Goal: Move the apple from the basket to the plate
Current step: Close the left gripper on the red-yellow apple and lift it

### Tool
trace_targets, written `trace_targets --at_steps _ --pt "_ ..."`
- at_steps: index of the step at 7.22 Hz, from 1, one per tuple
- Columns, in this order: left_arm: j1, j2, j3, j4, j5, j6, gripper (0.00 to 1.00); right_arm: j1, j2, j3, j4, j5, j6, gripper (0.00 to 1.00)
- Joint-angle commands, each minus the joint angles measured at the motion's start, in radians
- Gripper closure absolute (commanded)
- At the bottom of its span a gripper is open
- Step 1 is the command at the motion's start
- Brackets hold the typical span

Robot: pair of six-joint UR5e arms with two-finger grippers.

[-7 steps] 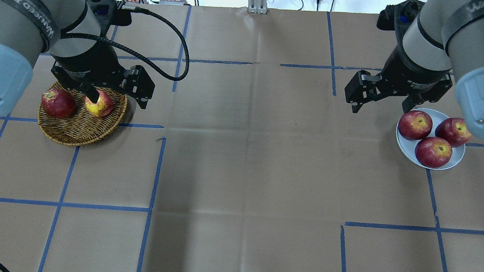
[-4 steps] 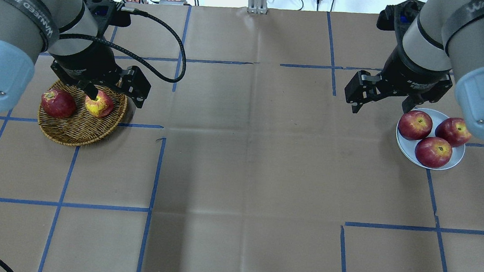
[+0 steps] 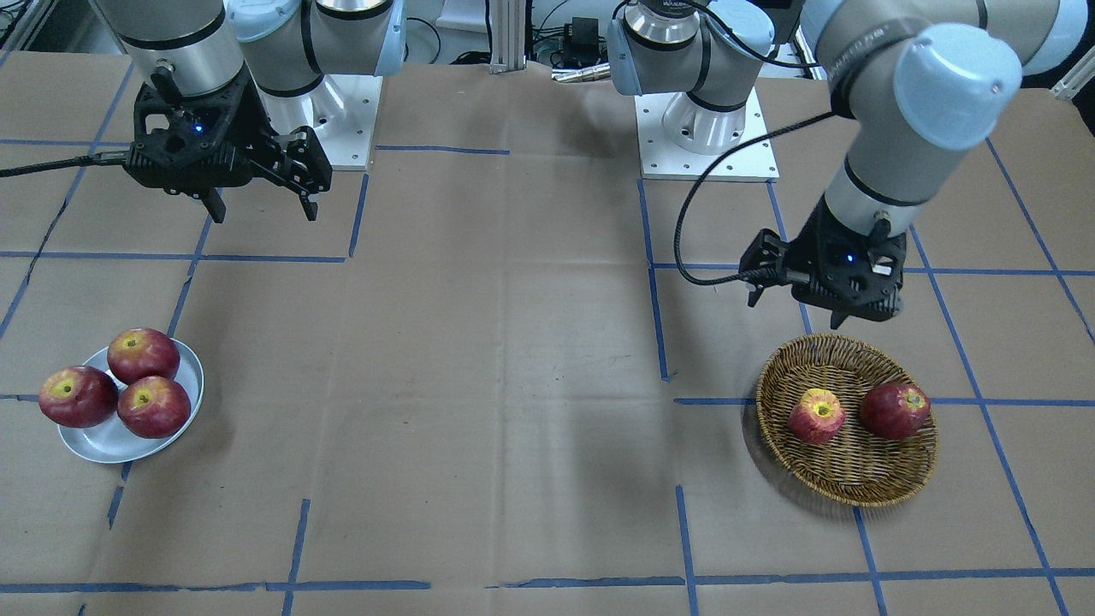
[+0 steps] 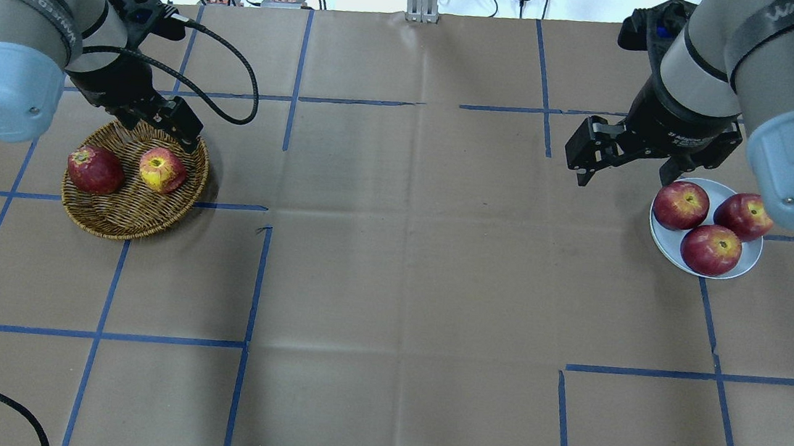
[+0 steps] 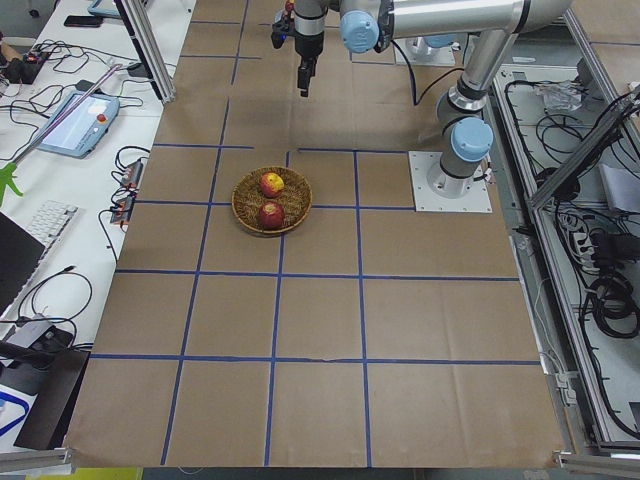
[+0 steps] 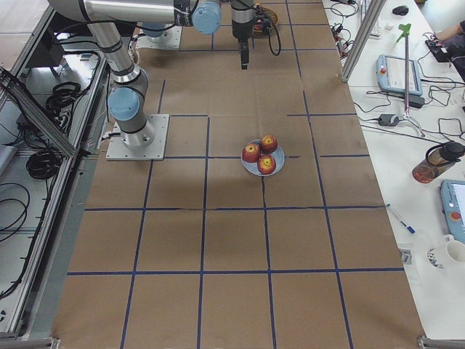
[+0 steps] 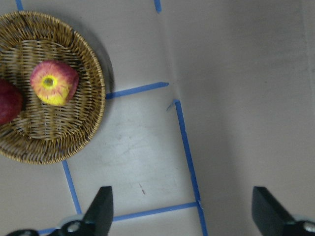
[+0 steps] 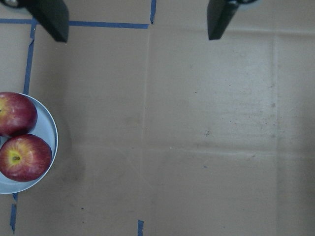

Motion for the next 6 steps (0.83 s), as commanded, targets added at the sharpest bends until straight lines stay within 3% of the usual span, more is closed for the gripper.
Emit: trace_targets --at_steps 1,3,6 --pt "0.064 -0.144 0.013 0.134 0.003 0.126 0.01 0.000 0.000 0.001 0.001 0.000 0.000 0.00" --pt "0.098 -0.203 -0.009 0.219 0.000 0.171 0.01 0.000 0.000 0.001 0.001 0.000 0.000 0.00" --pt "0.107 -0.295 -0.013 0.234 0.039 0.166 0.01 0.000 0.000 0.001 0.001 0.000 0.000 0.00"
